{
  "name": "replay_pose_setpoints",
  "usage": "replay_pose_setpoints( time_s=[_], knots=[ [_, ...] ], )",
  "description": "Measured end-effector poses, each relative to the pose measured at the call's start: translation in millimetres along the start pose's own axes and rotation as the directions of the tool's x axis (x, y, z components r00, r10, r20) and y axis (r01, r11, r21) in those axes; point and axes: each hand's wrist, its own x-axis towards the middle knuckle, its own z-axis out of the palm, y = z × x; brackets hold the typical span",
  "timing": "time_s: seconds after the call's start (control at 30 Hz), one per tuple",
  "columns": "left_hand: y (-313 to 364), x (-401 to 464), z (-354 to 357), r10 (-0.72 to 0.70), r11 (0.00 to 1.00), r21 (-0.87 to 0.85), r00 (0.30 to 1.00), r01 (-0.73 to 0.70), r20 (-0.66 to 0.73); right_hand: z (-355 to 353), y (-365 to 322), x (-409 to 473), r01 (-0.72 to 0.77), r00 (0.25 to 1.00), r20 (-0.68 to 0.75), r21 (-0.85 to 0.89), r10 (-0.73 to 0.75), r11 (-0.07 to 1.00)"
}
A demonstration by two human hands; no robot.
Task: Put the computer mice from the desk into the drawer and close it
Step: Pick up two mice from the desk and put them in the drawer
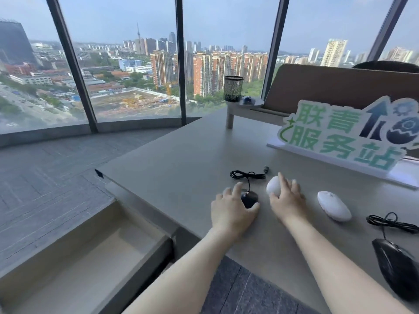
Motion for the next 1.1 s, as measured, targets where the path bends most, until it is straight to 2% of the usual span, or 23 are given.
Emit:
replay_pose_setpoints(
  time_s=[0.1, 0.17, 0.27, 0.33, 0.4, 0.47, 0.63, 0.73, 0.83, 0.97, 1.1],
  knots=[
    [5, 11, 16, 0.019, 0.987, 0.158, 0.998, -0.011, -0.053, 5, 4, 16, 0.017, 0.999, 0.037, -0.111, -0.013, 0.994],
    [3, 15, 19, 0.027, 0.986, 0.164, 0.998, -0.019, -0.048, 11, 3, 21, 0.022, 1.000, 0.005, -0.144, -0.021, 0.989],
    [-4, 15, 8, 0.008, 0.999, 0.047, 0.998, -0.006, -0.057, 14, 2, 17, 0.044, 0.991, -0.117, -0.186, -0.066, 0.982],
    [-13, 9, -11, -0.019, 0.995, -0.102, 0.994, 0.008, -0.108, 13, 1, 12, 0.060, 0.983, -0.160, -0.198, -0.093, 0.978],
    [-22, 4, -38, -0.028, 0.969, -0.248, 0.980, -0.022, -0.198, 8, -7, 5, 0.097, 0.978, -0.176, -0.077, -0.109, 0.992],
    [-29, -2, -73, -0.027, 0.936, -0.342, 0.949, -0.086, -0.313, 1, -25, -9, 0.197, 0.962, -0.212, 0.107, -0.172, 0.974],
    [-51, -24, -168, -0.038, 0.909, -0.371, 0.847, -0.192, -0.531, -16, -107, -69, 0.426, 0.902, -0.282, 0.445, -0.328, 0.788],
    [-76, -42, -209, -0.068, 0.908, -0.371, 0.809, -0.192, -0.584, -14, -150, -104, 0.448, 0.891, -0.232, 0.584, -0.390, 0.677],
    [-114, -62, -231, -0.122, 0.925, -0.353, 0.776, -0.137, -0.619, 7, -182, -134, 0.456, 0.871, -0.165, 0.623, -0.463, 0.636],
    [-177, -85, -230, -0.206, 0.942, -0.336, 0.756, -0.020, -0.622, 57, -214, -165, 0.461, 0.807, 0.012, 0.614, -0.591, 0.641],
    [-241, -99, -203, -0.349, 0.911, -0.389, 0.757, 0.137, -0.552, 121, -234, -188, 0.405, 0.752, 0.261, 0.540, -0.605, 0.737]
  ],
)
